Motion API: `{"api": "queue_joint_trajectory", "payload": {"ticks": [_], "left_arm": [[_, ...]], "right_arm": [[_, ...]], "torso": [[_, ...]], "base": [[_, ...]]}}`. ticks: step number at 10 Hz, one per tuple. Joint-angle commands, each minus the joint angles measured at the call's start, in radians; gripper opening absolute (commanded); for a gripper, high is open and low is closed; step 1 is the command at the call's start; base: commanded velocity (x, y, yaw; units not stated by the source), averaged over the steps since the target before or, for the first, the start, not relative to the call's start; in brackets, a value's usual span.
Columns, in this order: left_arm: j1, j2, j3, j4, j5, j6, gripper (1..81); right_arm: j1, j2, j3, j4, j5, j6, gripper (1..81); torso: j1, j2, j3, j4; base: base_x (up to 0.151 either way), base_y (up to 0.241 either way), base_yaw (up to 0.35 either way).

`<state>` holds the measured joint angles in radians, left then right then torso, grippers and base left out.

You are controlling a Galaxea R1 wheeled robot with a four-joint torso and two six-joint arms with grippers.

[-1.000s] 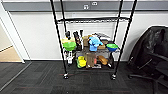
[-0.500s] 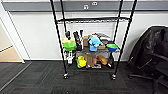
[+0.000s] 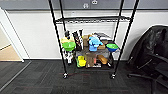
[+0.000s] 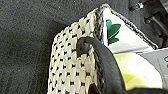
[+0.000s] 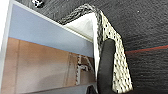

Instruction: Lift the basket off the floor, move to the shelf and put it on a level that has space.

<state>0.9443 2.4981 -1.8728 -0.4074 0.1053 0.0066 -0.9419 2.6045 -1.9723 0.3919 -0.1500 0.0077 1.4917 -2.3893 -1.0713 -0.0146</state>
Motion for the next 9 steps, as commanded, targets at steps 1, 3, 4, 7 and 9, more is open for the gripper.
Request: {"api": "queue_joint_trajectory", "payload": {"ticks": [1,3,4,7,9], "left_arm": [[-0.129,-0.031,0.078,-0.005,0.034,0.001,1.0],[-0.129,-0.053,0.109,-0.008,0.025,0.001,1.0],[-0.129,-0.065,0.127,-0.010,0.024,0.001,1.0],[-0.115,-0.099,0.153,-0.036,-0.021,-0.004,1.0],[-0.109,-0.100,0.153,-0.042,-0.044,-0.004,1.0]], "right_arm": [[0.113,-0.044,0.064,0.047,-0.036,0.008,1.0],[0.123,-0.047,0.069,0.048,-0.037,0.006,1.0],[0.128,-0.047,0.069,0.048,-0.039,0.005,1.0],[0.134,-0.045,0.069,0.039,-0.049,0.005,1.0],[0.148,-0.042,0.069,0.038,-0.060,0.005,1.0]], "torso": [[-0.062,0.095,-0.002,0.003],[-0.090,0.140,0.057,-0.040],[-0.103,0.161,0.114,-0.051],[-0.147,0.230,0.166,-0.054],[-0.191,0.298,0.233,-0.054]], "base": [[0.000,0.000,0.000],[0.000,0.000,0.000],[0.000,0.000,0.000],[0.000,0.000,0.000],[0.000,0.000,0.000]]}}
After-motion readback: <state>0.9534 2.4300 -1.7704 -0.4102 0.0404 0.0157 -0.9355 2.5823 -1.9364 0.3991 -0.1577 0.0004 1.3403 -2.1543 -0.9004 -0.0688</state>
